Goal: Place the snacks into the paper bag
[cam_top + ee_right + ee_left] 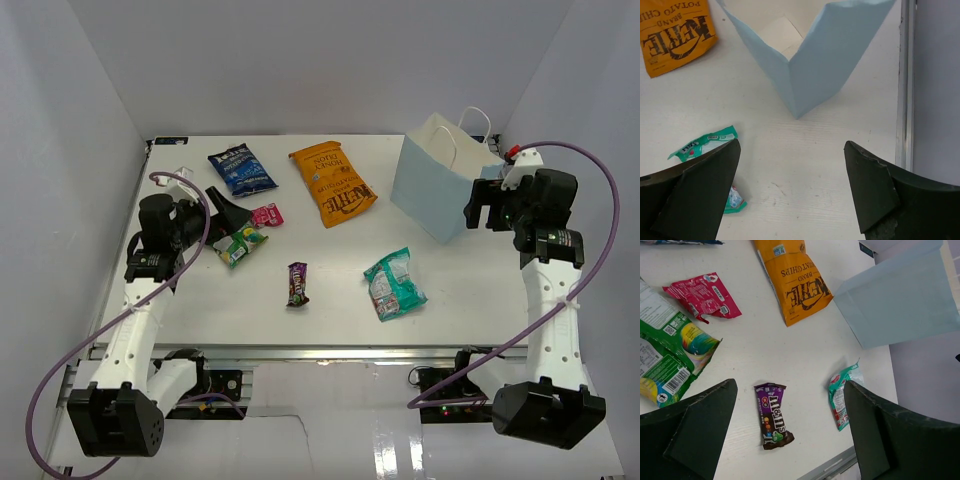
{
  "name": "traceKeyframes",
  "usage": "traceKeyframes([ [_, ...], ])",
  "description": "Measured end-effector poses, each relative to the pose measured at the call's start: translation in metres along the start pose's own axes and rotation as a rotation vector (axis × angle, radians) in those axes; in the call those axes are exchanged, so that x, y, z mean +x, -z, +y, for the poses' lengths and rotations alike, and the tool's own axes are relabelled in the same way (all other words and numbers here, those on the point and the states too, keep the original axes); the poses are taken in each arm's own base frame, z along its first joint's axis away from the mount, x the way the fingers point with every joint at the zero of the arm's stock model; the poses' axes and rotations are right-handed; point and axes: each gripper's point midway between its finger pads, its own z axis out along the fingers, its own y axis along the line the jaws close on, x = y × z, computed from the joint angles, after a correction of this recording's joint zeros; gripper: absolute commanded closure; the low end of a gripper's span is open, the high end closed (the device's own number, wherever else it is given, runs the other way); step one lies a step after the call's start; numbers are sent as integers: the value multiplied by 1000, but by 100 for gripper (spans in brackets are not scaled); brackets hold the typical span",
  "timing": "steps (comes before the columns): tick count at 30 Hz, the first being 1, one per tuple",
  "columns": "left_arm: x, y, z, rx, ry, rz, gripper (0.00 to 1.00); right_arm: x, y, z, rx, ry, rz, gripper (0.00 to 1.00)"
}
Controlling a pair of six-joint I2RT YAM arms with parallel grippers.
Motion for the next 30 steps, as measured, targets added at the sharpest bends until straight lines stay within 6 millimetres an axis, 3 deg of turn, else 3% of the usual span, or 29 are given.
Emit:
traceKeyframes([
  [3,7,-5,1,12,24,37,2,-3,3,11,-84,116,-18,10],
  [8,11,-9,2,18,39,64,2,11,15,48,-342,485,-13,10],
  [10,12,-8,1,22,39,66,2,23,20,83,-507,655,11,10],
  [14,14,-10,1,27,51,78,2,68,33,176,-880,939,58,10],
  [18,18,-13,5,16,74,96,2,113,29,237,-1030,1112,154,10],
  [20,20,-12,5,12,91,100,2,114,5,253,-991,1090,223,10],
  [21,21,-10,5,10,99,101,2,105,-14,263,-945,1047,259,10],
  [22,24,-8,6,7,108,98,2,85,-47,282,-876,985,253,10],
  [27,35,5,6,-8,167,79,2,29,-143,343,-696,705,206,7],
  [30,38,11,4,-6,204,67,2,14,-190,367,-605,544,183,7],
])
